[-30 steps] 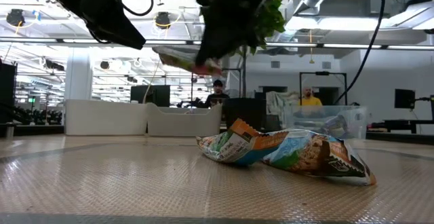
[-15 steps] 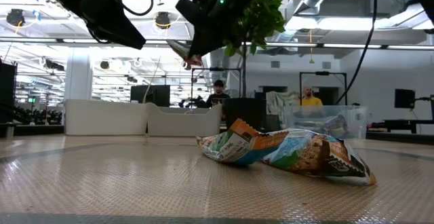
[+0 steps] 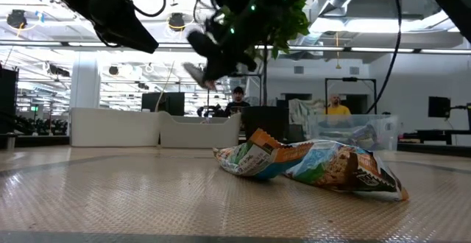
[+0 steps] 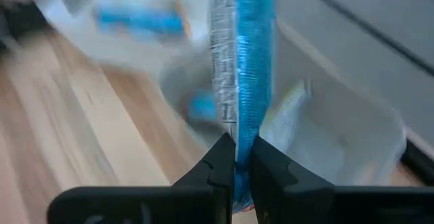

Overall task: Pick and place Granola Bars by type
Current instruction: Put the red granola bar into the gray bin, then put the yellow granola bar into the white bin

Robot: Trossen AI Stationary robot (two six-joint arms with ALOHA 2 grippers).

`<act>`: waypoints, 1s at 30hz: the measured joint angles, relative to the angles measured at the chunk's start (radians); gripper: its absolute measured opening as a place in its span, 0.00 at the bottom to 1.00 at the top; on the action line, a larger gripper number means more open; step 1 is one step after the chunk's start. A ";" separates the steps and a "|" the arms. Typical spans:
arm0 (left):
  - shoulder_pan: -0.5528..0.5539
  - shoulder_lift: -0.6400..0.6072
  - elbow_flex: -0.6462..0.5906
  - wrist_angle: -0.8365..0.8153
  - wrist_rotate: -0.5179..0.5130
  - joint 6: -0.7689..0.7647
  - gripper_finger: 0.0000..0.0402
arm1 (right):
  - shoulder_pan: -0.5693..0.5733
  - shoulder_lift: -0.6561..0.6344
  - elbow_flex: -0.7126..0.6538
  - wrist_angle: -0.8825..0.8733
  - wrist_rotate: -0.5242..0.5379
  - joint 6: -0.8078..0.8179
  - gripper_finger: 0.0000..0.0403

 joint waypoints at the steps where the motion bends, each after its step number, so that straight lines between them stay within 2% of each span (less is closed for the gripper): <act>1: 0.000 0.000 0.000 0.000 0.000 0.000 0.69 | -0.004 0.003 -0.006 -0.024 0.000 0.000 0.05; 3: 0.000 0.000 0.000 -0.001 -0.001 0.000 0.69 | -0.009 0.045 0.001 0.031 0.007 0.000 0.05; 12: 0.000 0.000 0.000 -0.001 -0.001 0.000 0.69 | -0.037 0.099 -0.003 0.047 0.043 0.029 0.09; 26: 0.000 0.000 0.000 -0.002 -0.001 0.001 0.69 | -0.038 0.099 -0.002 0.050 0.018 0.027 0.48; 30: 0.000 0.000 0.000 -0.001 -0.001 0.001 0.69 | -0.006 0.088 0.045 0.023 -0.076 0.019 0.55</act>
